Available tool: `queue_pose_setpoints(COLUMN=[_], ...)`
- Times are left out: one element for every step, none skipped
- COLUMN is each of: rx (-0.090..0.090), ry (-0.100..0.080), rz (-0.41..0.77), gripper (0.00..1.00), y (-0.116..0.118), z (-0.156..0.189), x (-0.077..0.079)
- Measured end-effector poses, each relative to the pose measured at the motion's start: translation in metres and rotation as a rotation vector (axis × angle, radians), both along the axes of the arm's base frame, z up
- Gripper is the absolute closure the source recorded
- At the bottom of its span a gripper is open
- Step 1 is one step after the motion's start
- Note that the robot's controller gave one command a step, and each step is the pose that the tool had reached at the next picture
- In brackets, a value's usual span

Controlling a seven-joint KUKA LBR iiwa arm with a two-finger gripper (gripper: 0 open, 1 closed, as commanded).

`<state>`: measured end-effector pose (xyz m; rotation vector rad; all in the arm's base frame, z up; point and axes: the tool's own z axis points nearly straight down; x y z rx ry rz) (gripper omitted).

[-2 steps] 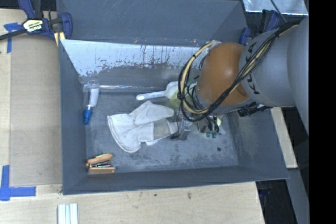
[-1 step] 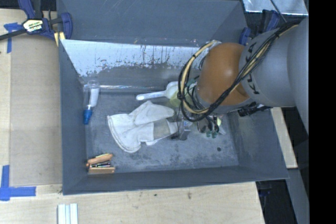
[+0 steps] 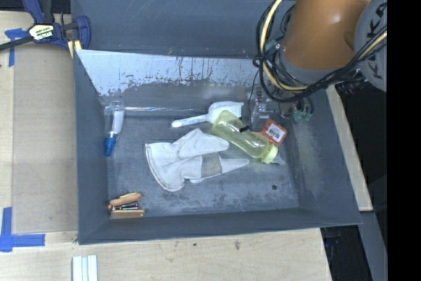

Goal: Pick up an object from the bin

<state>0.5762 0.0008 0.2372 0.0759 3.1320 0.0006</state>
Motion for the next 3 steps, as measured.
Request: queue_pose_setpoints(rx=[0.000, 0.001, 0.000], ry=[0.005, 0.003, 0.005], rz=[0.000, -0.027, -0.054], gripper=[1.00, 1.00, 0.00], y=[0.000, 0.020, 0.024], z=[-0.002, -0.047, -0.058], x=[-0.001, -0.007, 0.013])
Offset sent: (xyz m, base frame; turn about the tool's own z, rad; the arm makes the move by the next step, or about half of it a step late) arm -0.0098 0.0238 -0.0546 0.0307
